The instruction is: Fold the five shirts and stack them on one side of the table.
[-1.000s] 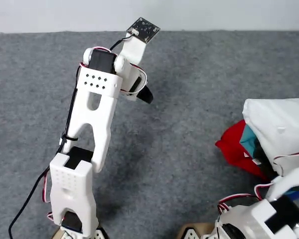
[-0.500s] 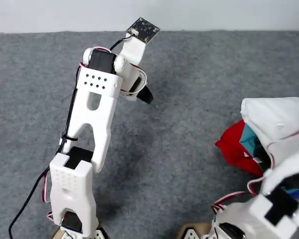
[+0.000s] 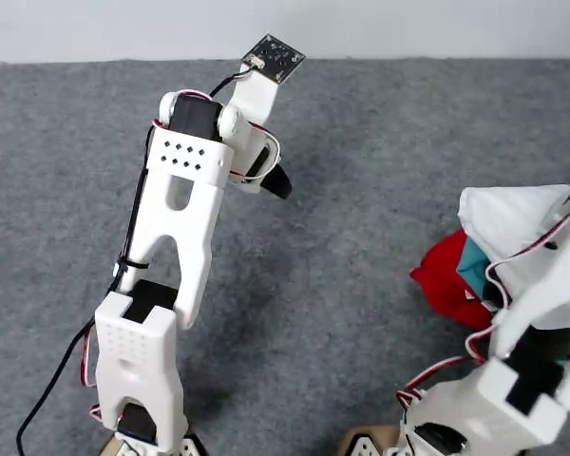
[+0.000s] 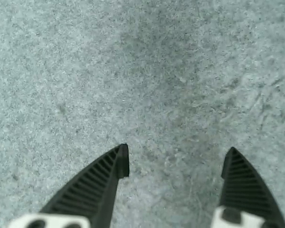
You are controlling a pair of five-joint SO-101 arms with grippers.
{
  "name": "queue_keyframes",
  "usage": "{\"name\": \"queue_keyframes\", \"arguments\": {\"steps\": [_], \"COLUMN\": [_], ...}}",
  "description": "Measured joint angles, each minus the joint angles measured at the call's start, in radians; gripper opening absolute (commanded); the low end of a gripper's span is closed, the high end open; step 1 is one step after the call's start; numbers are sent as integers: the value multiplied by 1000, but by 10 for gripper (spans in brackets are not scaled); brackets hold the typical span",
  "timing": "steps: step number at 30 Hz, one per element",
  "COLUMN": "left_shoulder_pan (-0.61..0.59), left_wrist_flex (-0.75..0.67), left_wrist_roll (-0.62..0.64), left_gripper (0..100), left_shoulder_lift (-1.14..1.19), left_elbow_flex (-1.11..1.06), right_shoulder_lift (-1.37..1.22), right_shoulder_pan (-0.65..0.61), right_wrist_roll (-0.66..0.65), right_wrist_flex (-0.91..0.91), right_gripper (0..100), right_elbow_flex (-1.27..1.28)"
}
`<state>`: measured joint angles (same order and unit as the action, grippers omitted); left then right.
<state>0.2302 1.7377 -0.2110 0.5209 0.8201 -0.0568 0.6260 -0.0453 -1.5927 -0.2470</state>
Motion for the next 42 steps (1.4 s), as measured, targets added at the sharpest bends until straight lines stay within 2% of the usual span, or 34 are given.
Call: {"name": "queue_keyframes", "arguments": {"steps": [4, 8, 16, 24, 28, 33, 37, 42], "left_shoulder_pan": [0, 0, 0, 0, 0, 0, 0, 0], "left_wrist_flex": [0, 0, 0, 0, 0, 0, -2, -6], "left_wrist_roll": [0, 0, 0, 0, 0, 0, 3, 5], "left_gripper": [309, 309, 309, 309, 309, 309, 309, 309], "left_shoulder_lift": [0, 0, 0, 0, 0, -6, -115, -281], "left_elbow_flex": [0, 0, 0, -12, -130, -318, -483, -790], "right_shoulder_lift": [104, 215, 511, 822, 769, 568, 373, 130], "right_shoulder_pan": [0, 0, 0, -34, -173, -488, -724, -891], "right_wrist_roll": [-6, -61, -193, -227, -249, -347, -351, -351], "right_wrist_flex": [-80, -91, 11, 58, 60, 91, 175, 265], "right_gripper": [219, 219, 219, 219, 219, 219, 219, 219], "right_elbow_flex": [46, 203, 620, 666, 667, 703, 746, 806]}}
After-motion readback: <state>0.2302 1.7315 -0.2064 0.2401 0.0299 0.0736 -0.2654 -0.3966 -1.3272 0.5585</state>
